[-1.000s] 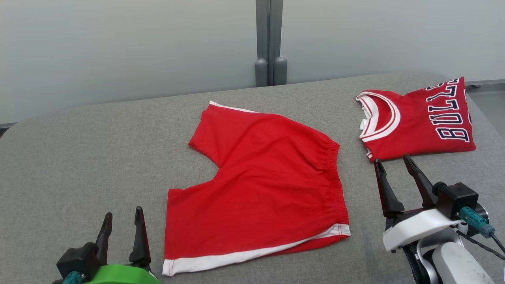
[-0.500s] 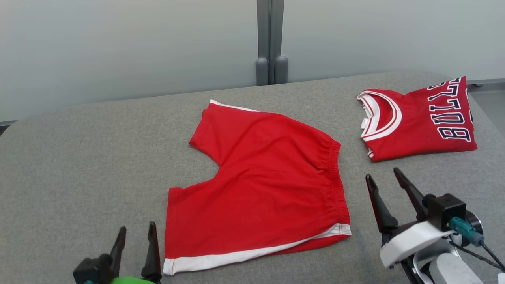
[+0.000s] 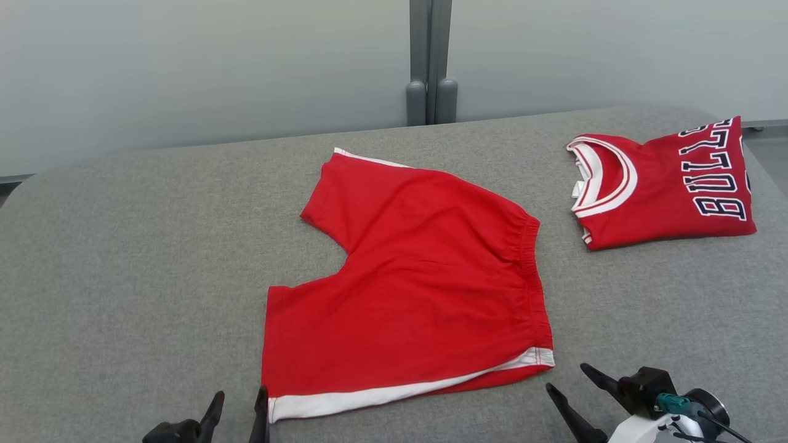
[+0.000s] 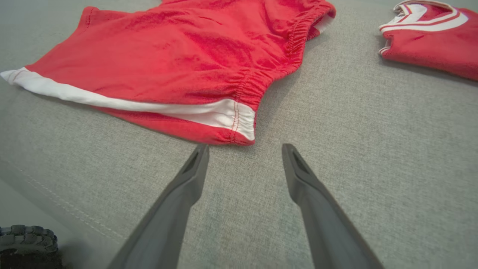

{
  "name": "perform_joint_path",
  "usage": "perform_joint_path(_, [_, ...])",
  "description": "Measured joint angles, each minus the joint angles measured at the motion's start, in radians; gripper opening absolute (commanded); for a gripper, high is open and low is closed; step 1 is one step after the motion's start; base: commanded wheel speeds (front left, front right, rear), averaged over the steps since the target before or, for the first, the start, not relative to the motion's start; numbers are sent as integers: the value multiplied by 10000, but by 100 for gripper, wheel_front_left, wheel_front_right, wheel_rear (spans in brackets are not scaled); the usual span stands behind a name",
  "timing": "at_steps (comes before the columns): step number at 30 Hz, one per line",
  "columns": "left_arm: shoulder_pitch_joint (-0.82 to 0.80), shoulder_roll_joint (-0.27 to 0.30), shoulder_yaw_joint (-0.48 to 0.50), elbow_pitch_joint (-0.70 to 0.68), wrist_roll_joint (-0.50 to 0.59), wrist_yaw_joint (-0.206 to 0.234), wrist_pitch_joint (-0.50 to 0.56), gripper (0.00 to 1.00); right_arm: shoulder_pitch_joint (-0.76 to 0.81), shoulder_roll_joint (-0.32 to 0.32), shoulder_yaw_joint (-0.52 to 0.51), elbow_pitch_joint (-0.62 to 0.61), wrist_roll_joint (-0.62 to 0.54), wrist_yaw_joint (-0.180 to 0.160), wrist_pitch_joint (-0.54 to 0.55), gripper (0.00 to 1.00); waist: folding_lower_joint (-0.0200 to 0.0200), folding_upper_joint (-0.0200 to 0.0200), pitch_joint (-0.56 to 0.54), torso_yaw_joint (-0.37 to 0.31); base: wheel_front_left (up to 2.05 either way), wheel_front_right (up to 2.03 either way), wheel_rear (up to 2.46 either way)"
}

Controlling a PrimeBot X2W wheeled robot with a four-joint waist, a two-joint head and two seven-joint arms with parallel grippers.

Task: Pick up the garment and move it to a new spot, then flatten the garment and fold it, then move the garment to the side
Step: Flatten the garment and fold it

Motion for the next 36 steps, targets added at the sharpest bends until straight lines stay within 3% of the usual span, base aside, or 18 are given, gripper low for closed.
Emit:
perform_joint_path(17, [-430,-4,-113,-8,2,-123,-19,100,-1448,140,564,1544,192,94,209,100,1,0,569,594,0,0,0])
perform_joint_path(19, [-490,-4,-94,2,2,-123,-48,100,-1619,151,690,1659,192,94,207,76,1,0,637,630,0,0,0])
perform_joint_path(20, [-499,-4,-102,29,2,-132,-46,100,-1703,163,740,1701,192,94,205,52,1,0,659,643,0,0,0])
perform_joint_path(21, [-500,-2,-115,67,2,-173,-42,100,-1772,165,805,1728,190,94,188,46,1,0,673,649,0,0,0])
perform_joint_path(25, [-499,8,-228,259,0,-334,148,100,-1879,109,984,1856,173,104,56,32,1,0,703,626,0,0,0])
perform_joint_path(29, [-497,67,-468,420,-10,-493,516,100,-1903,19,1089,1923,157,104,-161,30,1,0,719,571,0,0,0])
perform_joint_path(31, [-497,96,-527,468,-75,-627,671,100,-1966,2,1170,1935,140,104,-268,6,1,0,729,535,0,0,0])
perform_joint_path(36, [-494,282,-698,708,-104,-802,1011,100,-2115,2,1392,2034,165,105,-370,0,1,0,748,436,0,0,0])
